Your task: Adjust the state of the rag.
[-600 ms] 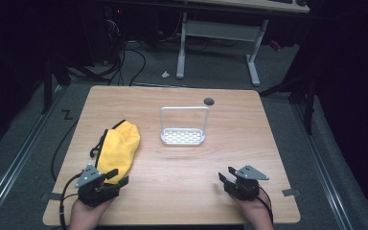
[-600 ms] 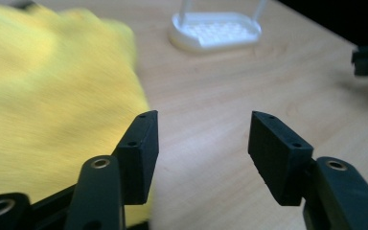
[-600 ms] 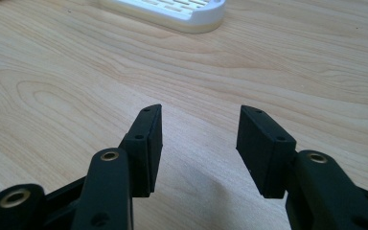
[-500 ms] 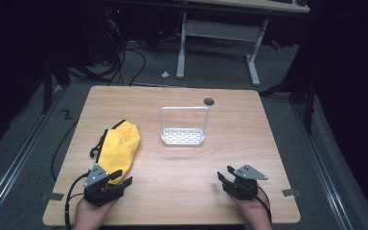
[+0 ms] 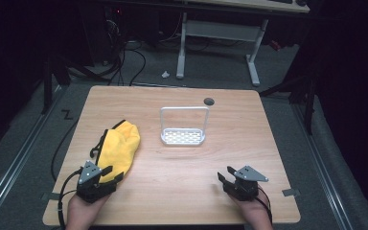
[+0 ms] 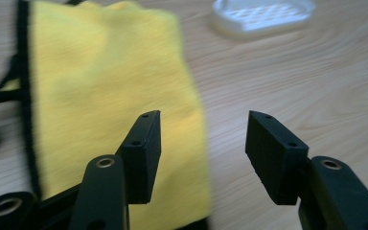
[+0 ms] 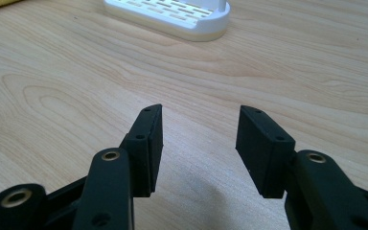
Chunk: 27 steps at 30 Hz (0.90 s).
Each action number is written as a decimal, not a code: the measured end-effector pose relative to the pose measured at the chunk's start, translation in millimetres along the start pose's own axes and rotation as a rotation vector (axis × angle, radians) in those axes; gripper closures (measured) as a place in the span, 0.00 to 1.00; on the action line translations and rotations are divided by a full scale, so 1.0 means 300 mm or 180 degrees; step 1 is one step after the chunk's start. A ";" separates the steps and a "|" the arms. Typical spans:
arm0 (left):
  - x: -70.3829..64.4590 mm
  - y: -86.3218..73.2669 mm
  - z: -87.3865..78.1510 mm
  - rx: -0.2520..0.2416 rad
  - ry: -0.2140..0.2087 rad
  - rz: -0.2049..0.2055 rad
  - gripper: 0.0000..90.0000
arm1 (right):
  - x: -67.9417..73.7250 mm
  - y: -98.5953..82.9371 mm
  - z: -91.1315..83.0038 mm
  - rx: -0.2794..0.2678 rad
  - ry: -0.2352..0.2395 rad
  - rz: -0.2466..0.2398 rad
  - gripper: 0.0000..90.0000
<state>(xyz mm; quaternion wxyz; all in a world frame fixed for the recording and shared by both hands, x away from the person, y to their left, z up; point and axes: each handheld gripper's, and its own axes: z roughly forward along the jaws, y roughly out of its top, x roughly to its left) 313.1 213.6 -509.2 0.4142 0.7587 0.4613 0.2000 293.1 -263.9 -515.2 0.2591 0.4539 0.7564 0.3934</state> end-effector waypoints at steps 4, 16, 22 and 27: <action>0.019 -0.038 0.036 0.0397 0.0220 0.0129 0.47 | 0.000 -0.002 0.001 0.0009 0.0012 0.0002 0.58; -0.182 -0.011 0.090 0.0299 -0.0320 0.0460 0.93 | 0.011 0.000 0.005 0.0021 0.0042 -0.0030 0.59; -0.351 -0.001 0.143 0.0264 -0.0910 0.0649 0.93 | 0.020 0.000 0.008 0.0033 0.0072 -0.0067 0.59; -0.398 0.001 0.162 0.0217 -0.1121 0.0619 0.86 | 0.026 0.000 0.012 0.0057 0.0085 -0.0095 0.59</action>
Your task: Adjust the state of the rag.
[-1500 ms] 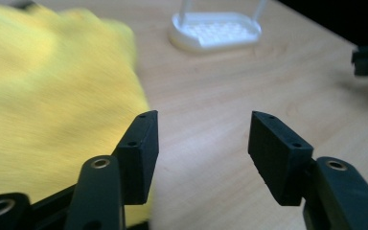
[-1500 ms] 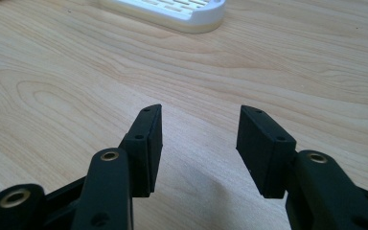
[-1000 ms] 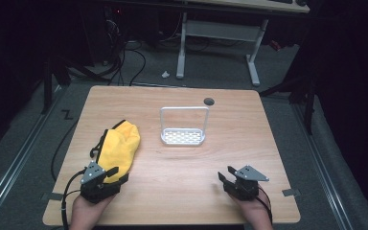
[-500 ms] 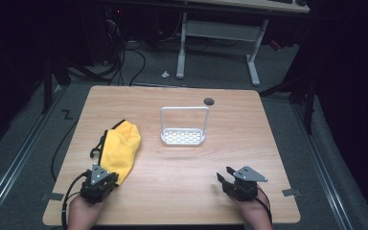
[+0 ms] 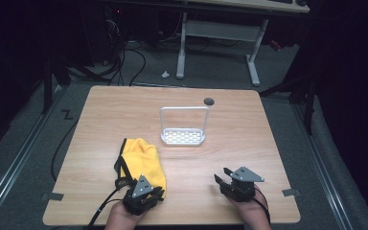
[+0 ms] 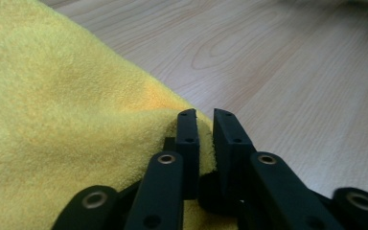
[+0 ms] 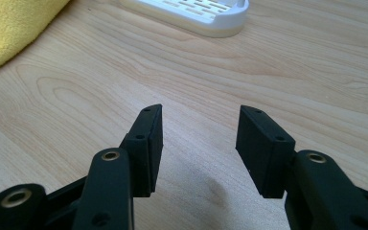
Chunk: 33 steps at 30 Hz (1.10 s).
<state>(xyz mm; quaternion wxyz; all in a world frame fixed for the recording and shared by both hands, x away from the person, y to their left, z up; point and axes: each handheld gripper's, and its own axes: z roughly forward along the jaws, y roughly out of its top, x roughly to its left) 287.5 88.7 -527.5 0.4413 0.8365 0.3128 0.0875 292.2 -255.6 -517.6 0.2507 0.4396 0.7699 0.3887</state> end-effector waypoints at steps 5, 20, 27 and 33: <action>0.053 0.013 -0.100 -0.0206 -0.0030 -0.0179 0.69 | -0.001 -0.003 -0.002 0.0008 0.0001 0.0001 0.58; 0.352 -0.104 -0.256 -0.0254 0.0697 -0.0916 0.57 | 0.076 0.023 0.024 0.0026 0.0092 -0.0196 0.54; 0.354 -0.121 -0.209 0.0006 0.0656 -0.0916 0.64 | 0.279 0.087 0.049 -0.0010 0.0484 -0.0569 0.51; 0.314 -0.106 -0.176 0.0020 0.0572 -0.0791 0.83 | 0.465 0.151 0.108 0.0008 0.0753 -0.0869 0.51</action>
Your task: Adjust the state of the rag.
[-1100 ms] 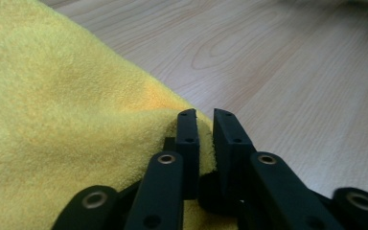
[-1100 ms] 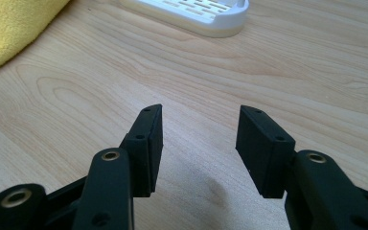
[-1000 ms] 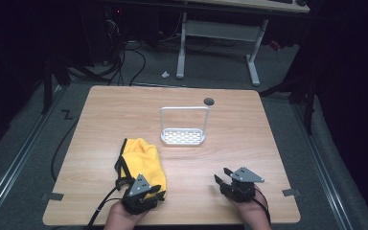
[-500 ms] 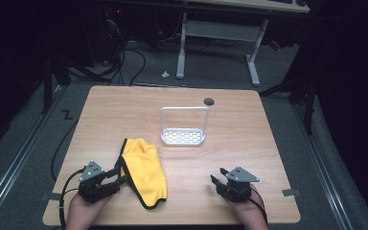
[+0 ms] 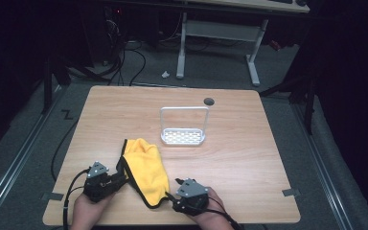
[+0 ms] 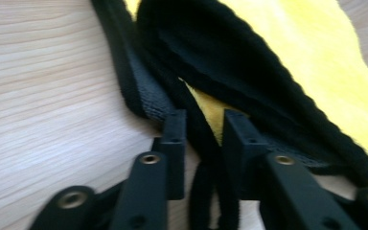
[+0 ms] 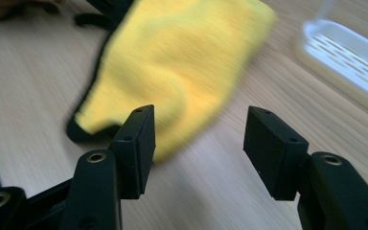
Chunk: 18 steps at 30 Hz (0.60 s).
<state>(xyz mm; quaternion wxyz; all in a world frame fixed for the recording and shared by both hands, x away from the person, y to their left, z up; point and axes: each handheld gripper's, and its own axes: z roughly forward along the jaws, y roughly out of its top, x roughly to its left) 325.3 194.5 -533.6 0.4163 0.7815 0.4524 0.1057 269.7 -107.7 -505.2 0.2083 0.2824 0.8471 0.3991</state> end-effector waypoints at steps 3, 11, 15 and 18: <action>-0.036 0.003 0.014 0.0028 -0.0084 0.0129 0.83 | 0.047 0.043 0.055 0.0001 0.0066 -0.0077 0.51; -0.115 0.004 0.036 0.0105 -0.0253 0.0379 0.83 | 0.075 0.076 0.156 0.0210 -0.0011 -0.0192 0.57; -0.126 0.004 0.041 0.0107 -0.0279 0.0408 0.82 | 0.071 0.060 0.144 0.0271 -0.0086 -0.0280 0.88; -0.123 0.004 0.040 0.0107 -0.0286 0.0391 0.82 | 0.059 0.062 0.107 0.0166 -0.0116 -0.0247 0.93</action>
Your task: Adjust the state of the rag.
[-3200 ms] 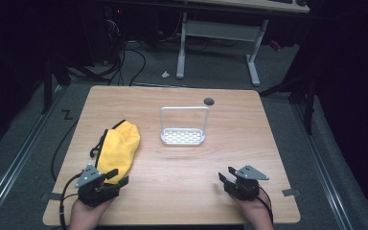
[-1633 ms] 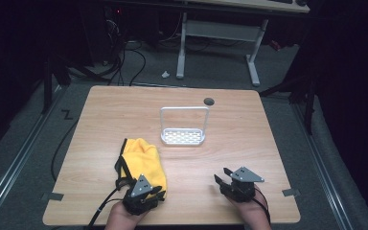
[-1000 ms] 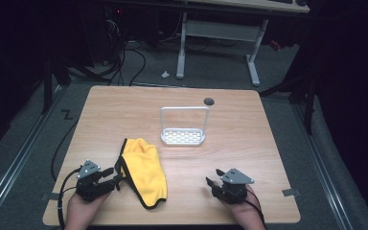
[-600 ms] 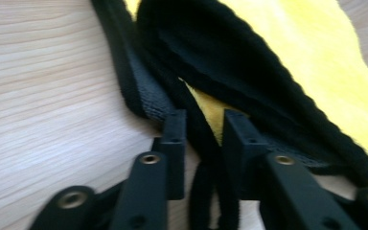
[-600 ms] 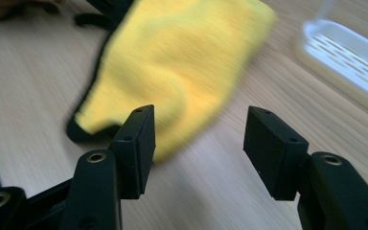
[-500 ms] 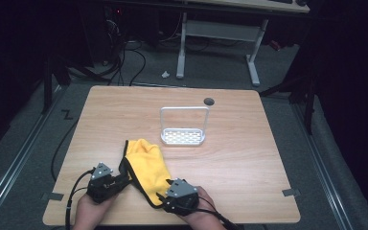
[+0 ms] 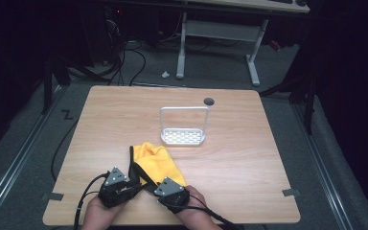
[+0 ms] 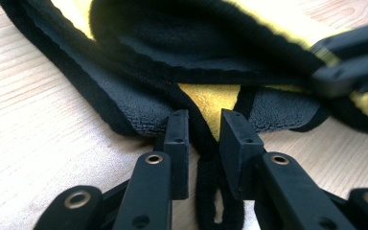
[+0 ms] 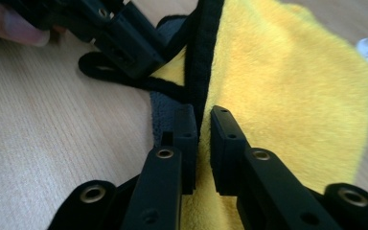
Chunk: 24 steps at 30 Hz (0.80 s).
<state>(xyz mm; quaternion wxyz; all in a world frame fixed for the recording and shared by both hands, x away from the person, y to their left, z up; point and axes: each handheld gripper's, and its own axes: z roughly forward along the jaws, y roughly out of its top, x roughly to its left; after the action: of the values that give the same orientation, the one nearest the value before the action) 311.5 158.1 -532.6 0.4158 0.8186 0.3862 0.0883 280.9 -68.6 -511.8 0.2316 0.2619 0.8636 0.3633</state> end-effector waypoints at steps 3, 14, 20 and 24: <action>0.000 -0.001 -0.001 -0.0001 0.0005 -0.0022 0.82 | -0.038 -0.004 -0.051 -0.0111 -0.0111 0.0058 0.94; -0.025 -0.001 0.007 0.0019 -0.0136 -0.0035 0.82 | -0.335 -0.249 -0.262 -0.0075 -0.0701 0.0840 0.93; -0.091 0.005 0.027 0.0085 -0.0227 0.0202 0.80 | -0.409 -0.395 -0.276 0.0354 -0.0869 0.1008 0.91; -0.093 0.013 0.021 -0.0037 -0.0202 0.0173 0.74 | -0.433 -0.411 -0.276 0.0341 -0.0860 0.1130 0.85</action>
<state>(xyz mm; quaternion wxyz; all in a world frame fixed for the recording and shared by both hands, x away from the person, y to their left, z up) 297.5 133.1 -528.8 0.4301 0.8288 0.3499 0.0758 295.2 -264.9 -524.9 0.2634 0.4679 0.7832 0.3136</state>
